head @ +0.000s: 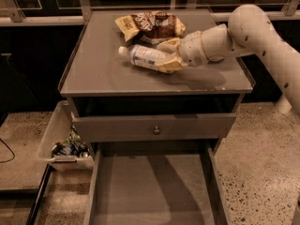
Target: Pick blue plastic bottle from middle drawer and place on counter
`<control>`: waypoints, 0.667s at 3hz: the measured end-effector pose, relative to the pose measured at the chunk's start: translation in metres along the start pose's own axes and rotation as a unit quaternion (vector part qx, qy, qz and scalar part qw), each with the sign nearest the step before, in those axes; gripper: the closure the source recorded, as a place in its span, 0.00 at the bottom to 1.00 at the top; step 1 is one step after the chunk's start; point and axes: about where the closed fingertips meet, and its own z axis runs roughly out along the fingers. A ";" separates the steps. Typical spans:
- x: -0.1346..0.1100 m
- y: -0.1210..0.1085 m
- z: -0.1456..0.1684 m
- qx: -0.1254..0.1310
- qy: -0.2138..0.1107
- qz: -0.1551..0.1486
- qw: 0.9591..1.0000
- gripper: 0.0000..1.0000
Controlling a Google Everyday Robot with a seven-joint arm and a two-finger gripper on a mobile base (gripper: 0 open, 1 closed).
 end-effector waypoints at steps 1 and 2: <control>0.000 0.000 0.000 0.000 0.000 0.000 1.000 0.58; 0.000 0.000 0.000 0.000 0.000 0.000 1.000 0.34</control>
Offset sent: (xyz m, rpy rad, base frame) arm 0.0000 0.0000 0.0000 0.0000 0.0000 0.0000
